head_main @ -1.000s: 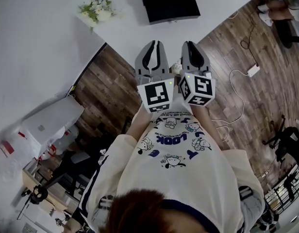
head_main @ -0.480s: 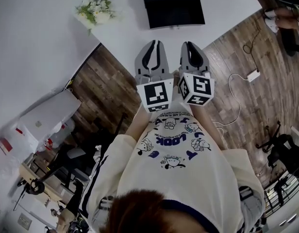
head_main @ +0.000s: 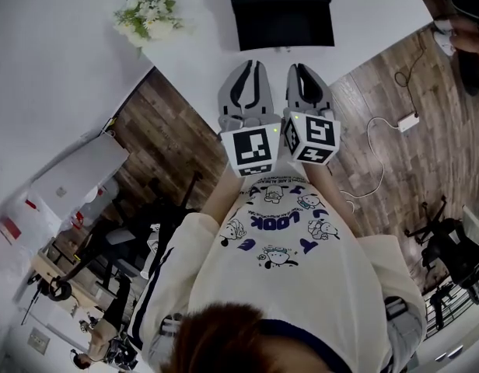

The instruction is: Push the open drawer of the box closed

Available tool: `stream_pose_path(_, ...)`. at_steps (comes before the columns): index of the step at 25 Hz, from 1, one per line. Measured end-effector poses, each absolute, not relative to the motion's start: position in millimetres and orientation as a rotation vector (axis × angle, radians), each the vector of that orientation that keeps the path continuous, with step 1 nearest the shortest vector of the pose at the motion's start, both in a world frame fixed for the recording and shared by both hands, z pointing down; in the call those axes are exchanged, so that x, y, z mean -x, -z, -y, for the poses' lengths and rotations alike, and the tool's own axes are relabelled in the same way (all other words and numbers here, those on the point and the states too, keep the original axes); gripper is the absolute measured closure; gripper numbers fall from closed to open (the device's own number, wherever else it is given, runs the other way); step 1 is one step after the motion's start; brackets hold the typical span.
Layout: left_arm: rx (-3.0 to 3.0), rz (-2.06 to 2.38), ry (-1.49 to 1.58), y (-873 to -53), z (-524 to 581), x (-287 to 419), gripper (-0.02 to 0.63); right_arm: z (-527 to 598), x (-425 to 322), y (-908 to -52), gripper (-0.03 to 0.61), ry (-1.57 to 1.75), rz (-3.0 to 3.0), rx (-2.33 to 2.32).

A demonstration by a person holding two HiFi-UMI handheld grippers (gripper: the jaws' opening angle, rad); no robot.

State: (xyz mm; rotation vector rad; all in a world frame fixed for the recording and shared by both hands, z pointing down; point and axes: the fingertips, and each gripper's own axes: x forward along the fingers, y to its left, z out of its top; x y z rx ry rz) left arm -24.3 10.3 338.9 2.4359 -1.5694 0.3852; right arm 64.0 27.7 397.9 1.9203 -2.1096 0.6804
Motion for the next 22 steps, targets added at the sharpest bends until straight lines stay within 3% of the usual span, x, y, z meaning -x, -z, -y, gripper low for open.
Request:
stream_pose_path(19, -2.345, 1.56, -0.47, -379.7, 10.3, 21.2, 0.571, -6.9, -66.4, -440.8, 0.528, -0.787, 2.098, -1.802)
stream_pose_path(22, -2.334, 1.557, -0.489, -387.7, 11.3, 19.5, 0.572, -3.7, -65.9, -448.6, 0.485, -0.814, 2.097, -1.791)
